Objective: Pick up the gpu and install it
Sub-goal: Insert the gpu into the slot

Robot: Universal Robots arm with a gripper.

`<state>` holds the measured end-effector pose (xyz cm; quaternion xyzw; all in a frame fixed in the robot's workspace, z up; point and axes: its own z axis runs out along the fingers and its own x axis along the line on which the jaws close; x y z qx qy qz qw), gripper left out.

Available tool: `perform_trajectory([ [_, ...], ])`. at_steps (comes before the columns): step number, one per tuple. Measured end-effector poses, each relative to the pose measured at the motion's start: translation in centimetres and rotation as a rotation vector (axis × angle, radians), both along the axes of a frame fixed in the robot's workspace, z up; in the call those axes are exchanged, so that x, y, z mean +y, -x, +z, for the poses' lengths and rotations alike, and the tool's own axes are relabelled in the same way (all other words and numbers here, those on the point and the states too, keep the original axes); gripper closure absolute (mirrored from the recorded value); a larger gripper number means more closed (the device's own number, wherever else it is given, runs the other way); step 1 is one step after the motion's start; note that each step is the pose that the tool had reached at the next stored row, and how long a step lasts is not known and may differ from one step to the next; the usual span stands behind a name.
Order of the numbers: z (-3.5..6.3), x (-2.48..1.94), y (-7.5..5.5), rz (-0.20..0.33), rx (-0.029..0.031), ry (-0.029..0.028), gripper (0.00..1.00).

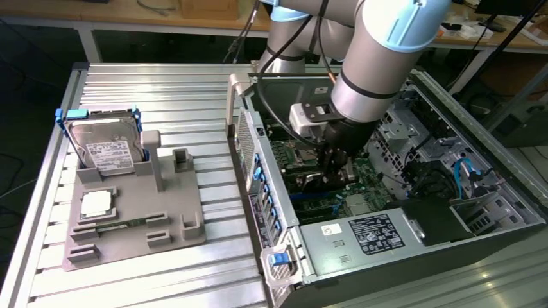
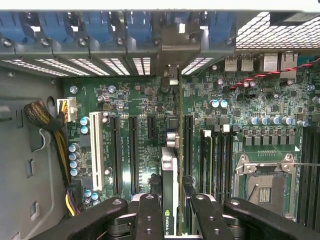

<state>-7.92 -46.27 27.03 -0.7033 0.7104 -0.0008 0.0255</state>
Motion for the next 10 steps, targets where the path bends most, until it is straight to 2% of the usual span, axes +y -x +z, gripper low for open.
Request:
perform_trajectory([
  [10, -0.11, 0.00, 0.17, 0.000, 0.0000, 0.0000, 0.73],
])
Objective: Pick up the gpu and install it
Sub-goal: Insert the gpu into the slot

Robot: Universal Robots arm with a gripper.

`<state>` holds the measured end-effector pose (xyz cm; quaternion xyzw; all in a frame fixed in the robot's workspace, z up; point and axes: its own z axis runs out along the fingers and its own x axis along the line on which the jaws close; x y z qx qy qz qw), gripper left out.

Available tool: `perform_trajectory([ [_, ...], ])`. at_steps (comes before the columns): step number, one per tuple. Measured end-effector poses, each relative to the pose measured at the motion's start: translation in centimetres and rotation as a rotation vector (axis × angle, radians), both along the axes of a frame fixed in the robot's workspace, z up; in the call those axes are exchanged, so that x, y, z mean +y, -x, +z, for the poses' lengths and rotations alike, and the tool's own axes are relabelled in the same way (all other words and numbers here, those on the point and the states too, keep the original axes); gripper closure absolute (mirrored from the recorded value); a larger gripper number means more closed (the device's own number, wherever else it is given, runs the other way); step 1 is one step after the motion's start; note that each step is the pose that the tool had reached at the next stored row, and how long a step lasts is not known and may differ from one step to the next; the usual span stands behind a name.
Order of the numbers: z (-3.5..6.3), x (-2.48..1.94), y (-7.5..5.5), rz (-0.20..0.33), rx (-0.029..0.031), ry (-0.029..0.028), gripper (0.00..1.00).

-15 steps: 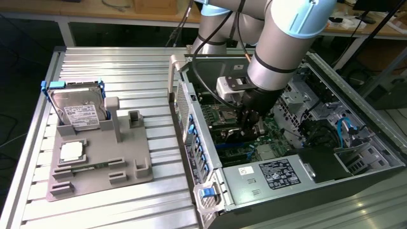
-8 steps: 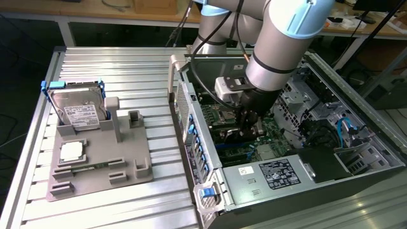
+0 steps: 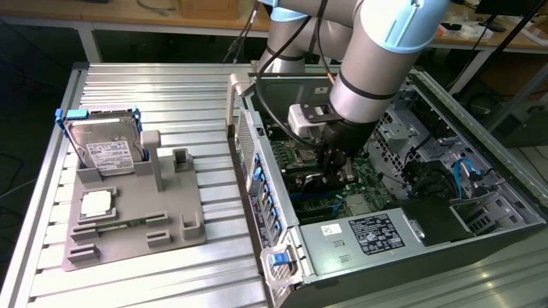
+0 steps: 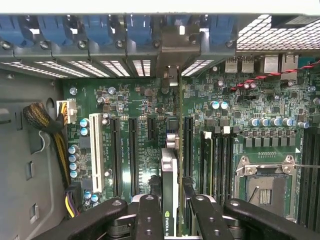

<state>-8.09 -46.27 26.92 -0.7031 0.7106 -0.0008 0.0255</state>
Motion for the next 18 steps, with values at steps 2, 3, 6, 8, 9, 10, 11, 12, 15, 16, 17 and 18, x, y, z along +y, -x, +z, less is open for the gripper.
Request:
perform_trajectory([
  [2, -0.01, 0.00, 0.02, 0.000, 0.0000, -0.0001, 0.73],
  [3, -0.02, -0.01, 0.02, 0.000, 0.0000, 0.0001, 0.73],
  [6, -0.06, 0.00, 0.03, 0.000, 0.0000, -0.0004, 0.73],
  [8, -0.07, 0.00, 0.03, 0.000, 0.0000, -0.0006, 0.73],
  [9, -0.07, 0.00, 0.03, -0.001, 0.0000, -0.0007, 0.73],
  [10, -0.07, 0.00, 0.03, -0.001, 0.0001, -0.0006, 0.73],
  [11, -0.06, 0.00, 0.03, -0.001, 0.0000, -0.0009, 0.73],
  [12, -0.01, 0.00, 0.03, -0.001, 0.0002, -0.0012, 0.73],
  [15, 0.48, 0.00, 0.03, -0.001, 0.0008, -0.0031, 0.73],
  [16, 0.50, 0.00, 0.03, -0.001, 0.0007, -0.0042, 0.73],
  [17, 0.50, 0.00, 0.03, -0.002, 0.0007, -0.0045, 0.73],
  [18, 0.50, 0.00, 0.03, -0.002, 0.0007, -0.0047, 0.73],
])
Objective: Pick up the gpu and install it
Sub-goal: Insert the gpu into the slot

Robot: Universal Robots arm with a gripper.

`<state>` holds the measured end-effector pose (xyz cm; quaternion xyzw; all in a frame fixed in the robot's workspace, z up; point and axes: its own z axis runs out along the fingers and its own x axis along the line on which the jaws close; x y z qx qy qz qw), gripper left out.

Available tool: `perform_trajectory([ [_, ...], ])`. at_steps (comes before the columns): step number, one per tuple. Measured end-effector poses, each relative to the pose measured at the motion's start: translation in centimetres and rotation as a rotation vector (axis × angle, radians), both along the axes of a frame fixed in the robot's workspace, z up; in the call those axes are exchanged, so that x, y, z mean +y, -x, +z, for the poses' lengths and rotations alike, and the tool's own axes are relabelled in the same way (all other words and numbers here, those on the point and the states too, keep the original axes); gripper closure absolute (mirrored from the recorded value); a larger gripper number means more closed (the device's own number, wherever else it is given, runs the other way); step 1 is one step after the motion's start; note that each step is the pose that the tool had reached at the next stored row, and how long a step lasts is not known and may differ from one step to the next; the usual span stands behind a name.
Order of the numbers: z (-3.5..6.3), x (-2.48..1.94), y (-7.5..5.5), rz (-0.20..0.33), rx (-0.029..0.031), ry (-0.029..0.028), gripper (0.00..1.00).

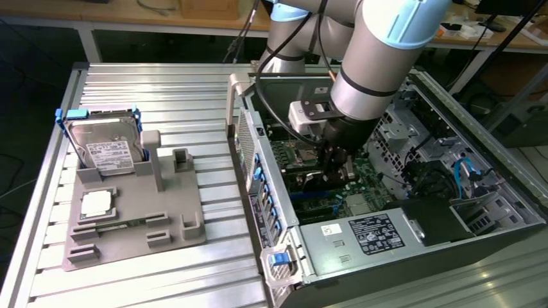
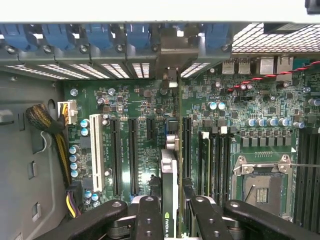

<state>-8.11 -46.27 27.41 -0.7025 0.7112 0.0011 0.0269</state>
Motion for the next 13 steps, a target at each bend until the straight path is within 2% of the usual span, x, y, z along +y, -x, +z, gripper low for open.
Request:
perform_trajectory([
  [5, 0.02, -0.02, 0.01, 0.000, 0.0003, -0.0012, 0.73],
  [13, 0.00, -0.35, 0.02, -0.013, 0.0006, -0.0016, 0.73],
])
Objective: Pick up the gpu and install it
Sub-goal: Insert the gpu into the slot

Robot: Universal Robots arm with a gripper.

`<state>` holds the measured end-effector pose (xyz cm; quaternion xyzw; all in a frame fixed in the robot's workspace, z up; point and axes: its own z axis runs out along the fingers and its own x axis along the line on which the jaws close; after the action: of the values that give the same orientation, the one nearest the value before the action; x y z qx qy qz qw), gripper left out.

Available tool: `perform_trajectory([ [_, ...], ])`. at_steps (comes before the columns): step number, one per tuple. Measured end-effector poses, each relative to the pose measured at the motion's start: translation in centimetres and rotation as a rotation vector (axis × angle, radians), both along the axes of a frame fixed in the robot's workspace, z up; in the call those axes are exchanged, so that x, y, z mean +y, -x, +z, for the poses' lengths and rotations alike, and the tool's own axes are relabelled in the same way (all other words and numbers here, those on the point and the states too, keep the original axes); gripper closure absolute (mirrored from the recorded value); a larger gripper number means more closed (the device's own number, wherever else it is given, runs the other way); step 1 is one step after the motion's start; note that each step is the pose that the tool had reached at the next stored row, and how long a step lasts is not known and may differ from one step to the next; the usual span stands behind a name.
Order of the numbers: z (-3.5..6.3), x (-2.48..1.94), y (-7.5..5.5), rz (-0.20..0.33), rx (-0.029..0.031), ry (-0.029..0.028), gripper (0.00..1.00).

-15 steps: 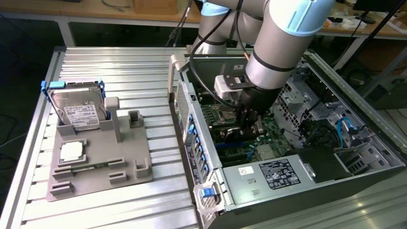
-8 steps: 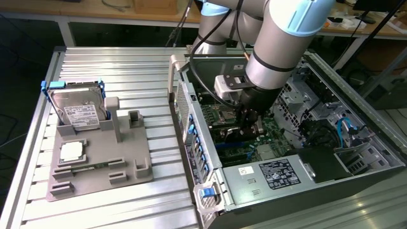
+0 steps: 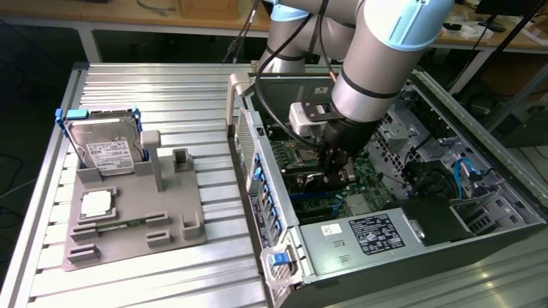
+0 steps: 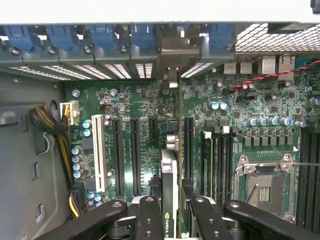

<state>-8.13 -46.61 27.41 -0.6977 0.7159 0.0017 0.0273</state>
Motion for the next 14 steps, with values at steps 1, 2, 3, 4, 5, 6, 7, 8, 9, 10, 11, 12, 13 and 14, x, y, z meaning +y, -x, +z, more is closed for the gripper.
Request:
perform_trajectory([
  [1, 0.00, 0.00, 0.00, -0.005, 0.0001, 0.0000, 0.73],
  [2, -0.01, -0.01, -0.01, -0.014, 0.0001, 0.0000, 0.73],
  [3, -0.01, -0.01, -0.02, -0.021, 0.0001, 0.0000, 0.73],
  [4, -0.02, -0.01, -0.05, -0.029, 0.0001, 0.0000, 0.73],
  [5, -0.02, -0.01, -0.06, -0.034, 0.0001, 0.0000, 0.73],
  [6, -0.03, -0.04, -0.06, -0.039, 0.0001, -0.0001, 0.73],
  [7, -0.04, -0.08, -0.06, -0.039, 0.0001, -0.0001, 0.73],
  [8, -0.03, -0.14, -0.04, -0.039, 0.0001, 0.0000, 0.73],
  [9, -0.03, -0.19, -0.05, -0.039, 0.0001, 0.0000, 0.73],
  [10, -0.04, -0.26, -0.06, -0.039, 0.0000, -0.0002, 0.73],
  [11, -0.04, -0.35, -0.05, -0.039, 0.0001, -0.0001, 0.73],
  [12, -0.03, -0.46, -0.05, -0.039, 0.0001, 0.0000, 0.73],
  [13, -0.03, -0.57, -0.05, -0.039, 0.0001, 0.0000, 0.73],
  [14, -0.03, -0.66, -0.04, -0.039, 0.0001, 0.0000, 0.73],
])
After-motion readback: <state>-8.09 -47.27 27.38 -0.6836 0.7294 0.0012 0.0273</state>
